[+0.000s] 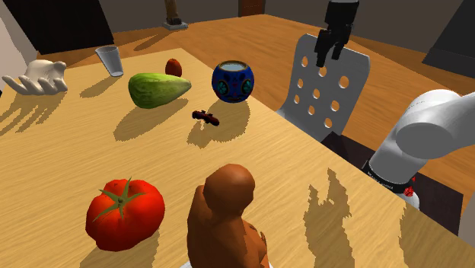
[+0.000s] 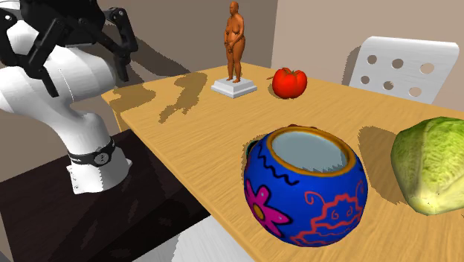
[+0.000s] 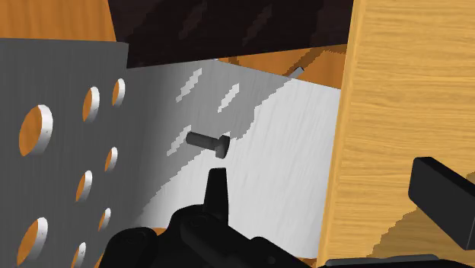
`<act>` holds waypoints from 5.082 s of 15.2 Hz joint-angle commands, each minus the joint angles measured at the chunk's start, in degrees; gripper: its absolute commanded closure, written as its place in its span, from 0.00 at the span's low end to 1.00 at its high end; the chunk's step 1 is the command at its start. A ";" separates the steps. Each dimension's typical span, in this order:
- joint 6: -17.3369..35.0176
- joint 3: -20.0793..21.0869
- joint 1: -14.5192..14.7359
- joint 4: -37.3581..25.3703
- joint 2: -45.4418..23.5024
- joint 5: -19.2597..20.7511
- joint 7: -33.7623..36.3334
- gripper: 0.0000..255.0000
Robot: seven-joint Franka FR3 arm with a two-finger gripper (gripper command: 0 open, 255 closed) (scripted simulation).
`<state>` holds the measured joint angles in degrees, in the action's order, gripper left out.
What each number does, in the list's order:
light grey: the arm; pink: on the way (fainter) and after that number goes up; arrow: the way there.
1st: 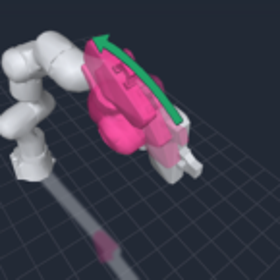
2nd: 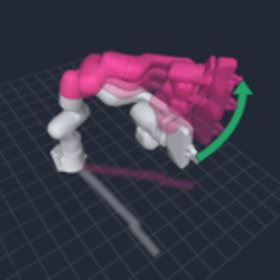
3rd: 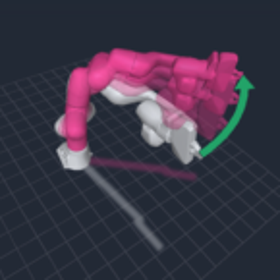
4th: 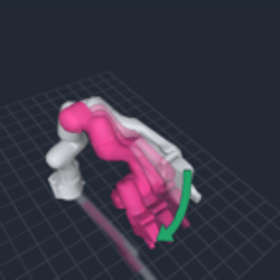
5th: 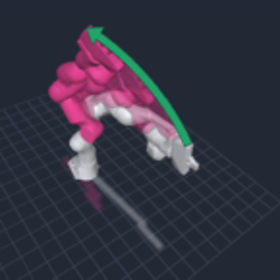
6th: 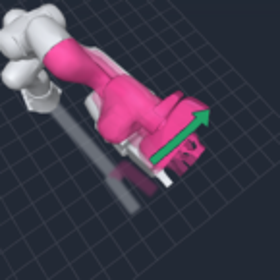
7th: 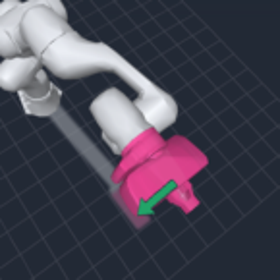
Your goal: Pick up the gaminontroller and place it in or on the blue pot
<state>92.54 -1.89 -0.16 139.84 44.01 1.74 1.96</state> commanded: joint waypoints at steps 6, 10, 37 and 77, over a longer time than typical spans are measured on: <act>6.34 3.89 2.61 -1.27 -6.94 -3.10 3.36 0.00; 11.06 6.90 4.43 -3.47 -13.20 -4.91 5.88 0.00; 26.00 20.00 14.29 -37.31 -58.85 2.13 22.95 0.00; 57.72 25.60 8.14 -16.21 -54.86 -20.41 1.96 0.00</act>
<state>150.23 23.71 7.98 123.62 -10.84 -18.67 3.93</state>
